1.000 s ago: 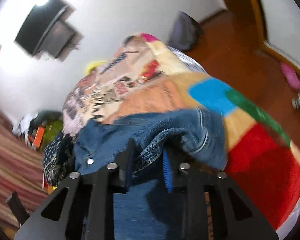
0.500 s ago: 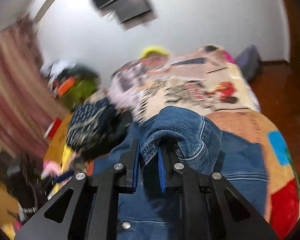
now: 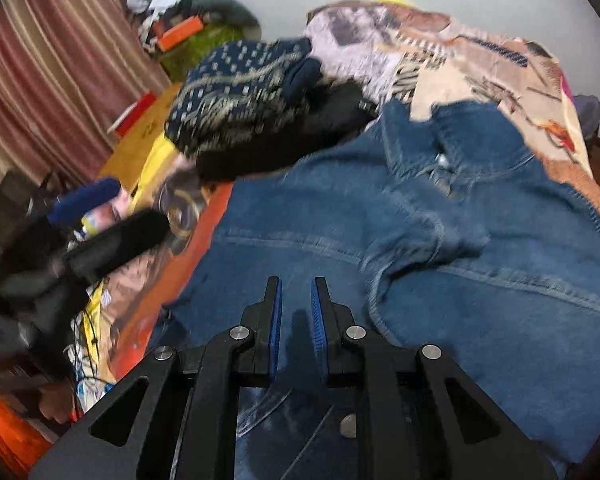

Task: Fold large clothes
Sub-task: 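Move the left tool to the folded sleeve cuff on the jacket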

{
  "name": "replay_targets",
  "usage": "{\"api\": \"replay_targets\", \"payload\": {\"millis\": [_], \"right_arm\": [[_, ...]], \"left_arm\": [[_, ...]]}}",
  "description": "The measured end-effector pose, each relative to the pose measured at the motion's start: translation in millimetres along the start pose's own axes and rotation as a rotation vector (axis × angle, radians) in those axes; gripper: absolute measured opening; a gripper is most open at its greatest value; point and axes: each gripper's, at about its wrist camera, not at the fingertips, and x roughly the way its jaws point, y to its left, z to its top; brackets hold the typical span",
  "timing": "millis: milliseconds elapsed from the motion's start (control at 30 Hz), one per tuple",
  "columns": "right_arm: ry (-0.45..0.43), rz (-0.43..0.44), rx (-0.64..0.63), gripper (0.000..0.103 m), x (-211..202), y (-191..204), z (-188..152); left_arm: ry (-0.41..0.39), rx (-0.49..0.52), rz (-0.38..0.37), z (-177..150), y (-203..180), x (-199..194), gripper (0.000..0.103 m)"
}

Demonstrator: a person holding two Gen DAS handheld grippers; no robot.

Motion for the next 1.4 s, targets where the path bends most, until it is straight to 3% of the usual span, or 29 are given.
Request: {"api": "replay_targets", "payload": {"millis": [133, 267, 333, 400, 500, 600, 733, 1133, 1200, 1267, 1333, 1367, 1400], "right_arm": [[0.016, -0.008, 0.008, 0.013, -10.7, -2.6, -1.6], [-0.041, -0.025, 0.034, 0.017, -41.0, -12.7, -2.9], [-0.093, -0.056, 0.039, 0.024, -61.3, -19.4, -3.9], [-0.158, -0.102, 0.046, 0.042, -83.6, -28.1, -6.0], [-0.254, -0.199, 0.056, 0.056, -111.6, -41.2, -12.2], [-0.316, -0.31, 0.082, 0.059, -137.6, -60.8, -18.6], [-0.347, -0.381, 0.146, 0.059, -159.4, -87.1, -29.9], [-0.313, -0.435, 0.336, 0.06, -171.2, -153.7, -70.4], [-0.302, -0.444, 0.344, 0.06, -170.2, -158.2, -74.2], [-0.296, -0.441, 0.347, 0.06, -169.7, -161.1, -77.9], [-0.292, -0.437, 0.351, 0.06, -169.0, -164.5, -81.7], [-0.289, -0.436, 0.353, 0.06, -168.6, -165.2, -82.7], [-0.287, -0.434, 0.356, 0.06, -168.2, -166.0, -83.9]], "left_arm": [[0.0, -0.006, 0.004, -2.5, 2.5, -1.9, 0.085], [0.014, -0.011, -0.008, -3.0, -2.1, 1.2, 0.085], [0.023, -0.01, -0.022, -1.7, -7.6, 4.7, 0.085], [0.031, 0.001, -0.031, -0.6, -15.6, 7.4, 0.085], [0.041, 0.034, -0.045, 1.1, -30.2, 12.4, 0.085], [0.058, 0.074, -0.054, 2.9, -48.7, 21.2, 0.085], [0.095, 0.121, -0.072, 4.8, -72.4, 40.0, 0.085], [0.26, 0.185, -0.037, -1.1, -107.2, 120.8, 0.084], [0.283, 0.163, -0.042, -1.7, -105.1, 132.0, 0.072], [0.307, 0.119, -0.066, -1.1, -100.5, 142.2, 0.069], [0.307, 0.077, -0.099, 0.8, -96.4, 145.1, 0.059], [0.31, 0.066, -0.112, 1.6, -96.1, 145.7, 0.044], [0.303, 0.069, -0.083, 3.0, -96.4, 145.5, 0.036]]}}
